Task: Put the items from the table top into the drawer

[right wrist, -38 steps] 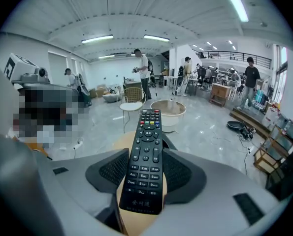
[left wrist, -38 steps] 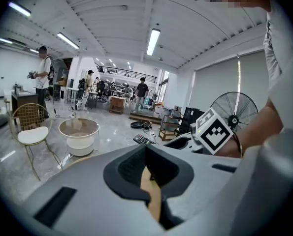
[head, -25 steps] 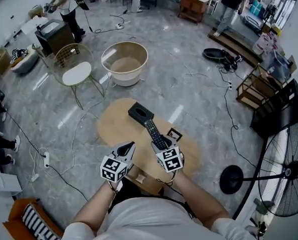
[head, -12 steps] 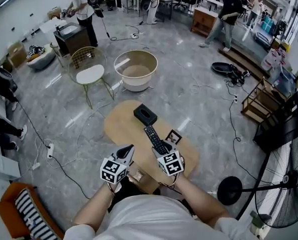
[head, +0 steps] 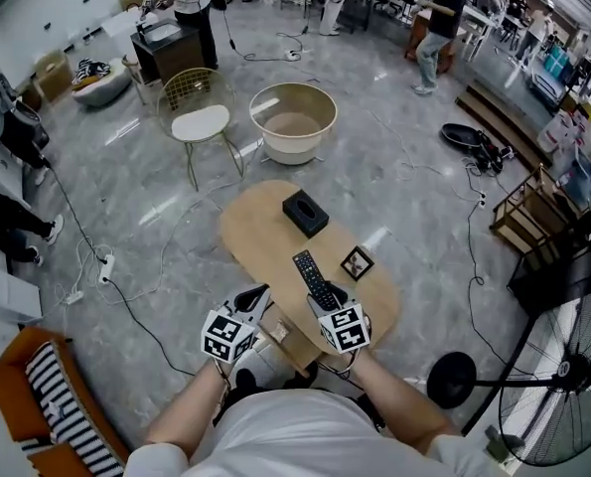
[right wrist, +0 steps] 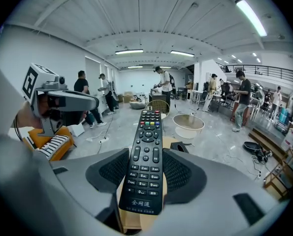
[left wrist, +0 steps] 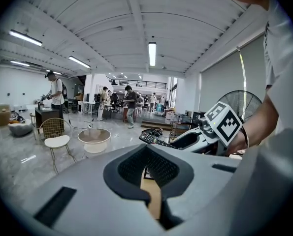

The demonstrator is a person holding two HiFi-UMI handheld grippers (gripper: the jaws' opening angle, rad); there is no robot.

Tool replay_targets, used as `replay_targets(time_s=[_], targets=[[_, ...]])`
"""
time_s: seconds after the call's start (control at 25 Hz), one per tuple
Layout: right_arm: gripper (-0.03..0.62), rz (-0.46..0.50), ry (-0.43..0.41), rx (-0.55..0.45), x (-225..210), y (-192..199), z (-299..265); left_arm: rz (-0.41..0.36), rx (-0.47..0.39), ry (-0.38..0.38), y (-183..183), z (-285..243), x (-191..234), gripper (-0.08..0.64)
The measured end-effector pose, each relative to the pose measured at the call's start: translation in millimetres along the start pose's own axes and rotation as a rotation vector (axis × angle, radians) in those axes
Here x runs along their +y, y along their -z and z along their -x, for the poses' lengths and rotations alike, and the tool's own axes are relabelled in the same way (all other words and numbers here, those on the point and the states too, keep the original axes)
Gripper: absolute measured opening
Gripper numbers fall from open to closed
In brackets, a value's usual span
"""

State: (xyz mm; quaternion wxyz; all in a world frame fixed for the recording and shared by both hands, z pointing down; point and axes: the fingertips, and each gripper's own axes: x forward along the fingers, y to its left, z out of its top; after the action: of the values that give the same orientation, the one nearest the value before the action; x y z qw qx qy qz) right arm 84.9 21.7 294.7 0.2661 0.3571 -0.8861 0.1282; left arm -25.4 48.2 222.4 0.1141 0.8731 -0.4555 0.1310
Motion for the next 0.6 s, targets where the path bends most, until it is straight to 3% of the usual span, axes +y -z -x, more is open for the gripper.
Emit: replay_targets(time_s=[0.6], targets=[[0.233,-0.014,-0.056,0.111,71,49,-47,0.076,0.117,0.001,87,53,28,0.009]])
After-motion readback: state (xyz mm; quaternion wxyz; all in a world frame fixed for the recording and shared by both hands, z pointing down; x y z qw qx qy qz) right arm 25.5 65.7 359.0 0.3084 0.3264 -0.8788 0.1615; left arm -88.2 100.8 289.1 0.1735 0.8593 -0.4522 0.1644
